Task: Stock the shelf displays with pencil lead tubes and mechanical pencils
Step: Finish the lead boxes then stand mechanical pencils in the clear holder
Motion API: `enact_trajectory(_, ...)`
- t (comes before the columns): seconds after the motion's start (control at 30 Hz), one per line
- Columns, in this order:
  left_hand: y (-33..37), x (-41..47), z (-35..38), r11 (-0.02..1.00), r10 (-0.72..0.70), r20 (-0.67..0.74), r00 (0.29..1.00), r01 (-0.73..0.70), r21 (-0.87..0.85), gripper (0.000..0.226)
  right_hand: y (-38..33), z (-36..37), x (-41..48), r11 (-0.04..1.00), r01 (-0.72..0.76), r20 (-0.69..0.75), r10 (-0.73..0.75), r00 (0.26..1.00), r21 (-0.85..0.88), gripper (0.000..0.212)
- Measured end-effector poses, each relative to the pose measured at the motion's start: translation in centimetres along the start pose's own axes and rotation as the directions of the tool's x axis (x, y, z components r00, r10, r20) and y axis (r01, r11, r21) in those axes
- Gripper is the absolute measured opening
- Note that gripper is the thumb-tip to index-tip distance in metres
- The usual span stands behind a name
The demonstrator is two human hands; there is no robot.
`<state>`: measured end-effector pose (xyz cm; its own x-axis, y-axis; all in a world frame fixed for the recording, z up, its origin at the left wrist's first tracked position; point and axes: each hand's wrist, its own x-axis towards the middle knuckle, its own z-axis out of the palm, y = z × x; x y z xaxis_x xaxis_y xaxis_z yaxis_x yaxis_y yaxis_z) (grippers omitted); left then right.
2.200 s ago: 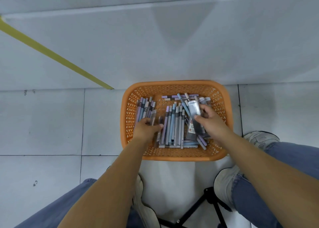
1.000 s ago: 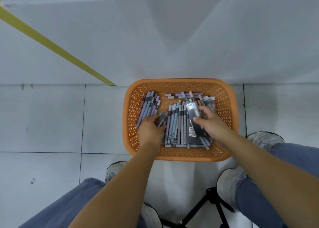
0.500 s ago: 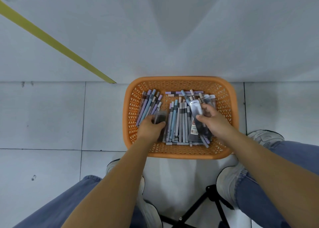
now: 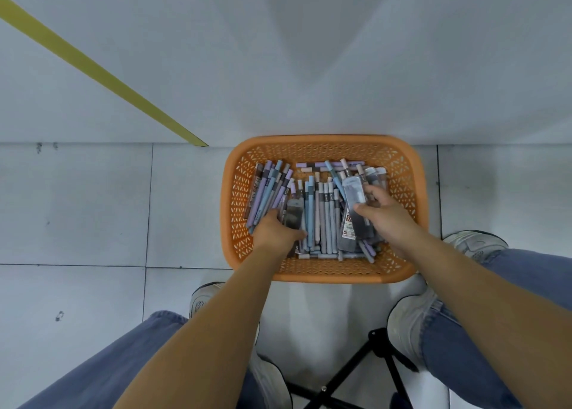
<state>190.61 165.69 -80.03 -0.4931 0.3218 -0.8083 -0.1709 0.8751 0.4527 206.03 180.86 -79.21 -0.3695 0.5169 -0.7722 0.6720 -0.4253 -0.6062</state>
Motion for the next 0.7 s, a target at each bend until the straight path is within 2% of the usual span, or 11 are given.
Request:
enact_trajectory(0.1,0.1,0.2,-0.1,0.993,-0.015,0.035,0.999,0.019,-0.12,0.062,0.1,-0.1,0.0,1.0,0.014,0.002,-0.014,1.0,-0.002,0.033)
enact_trajectory(0.17,0.2,0.4,-0.1,0.99,-0.004,0.05,0.999,0.011,-0.139,0.061,0.2,-0.1,0.1,1.0,0.016,0.004,-0.016,1.0,0.005,0.033)
enact_trajectory(0.4,0.0,0.4,-1.1,0.973,-0.003,0.115,0.993,0.029,-0.227,0.039,-0.1,-0.6,0.0,0.999,0.032,0.014,-0.032,0.999,0.011,0.034)
enact_trajectory(0.47,0.3,0.2,-2.3,0.972,-0.038,0.123,0.992,0.065,-0.226,0.033,-0.7,-1.0,-0.2,0.998,0.059,0.003,-0.059,0.998,0.011,0.032)
enact_trajectory(0.57,0.8,-0.3,-4.4,0.961,-0.061,0.13,0.99,0.094,-0.26,0.036,-2.0,-1.7,-0.8,0.994,0.112,-0.03,-0.111,0.993,0.01,0.032)
enact_trajectory(0.7,2.0,-2.2,-6.5,0.905,0.007,0.161,0.987,0.062,-0.42,0.032,-4.7,-2.2,-2.4,0.982,0.189,-0.038,-0.189,0.981,0.017,0.036)
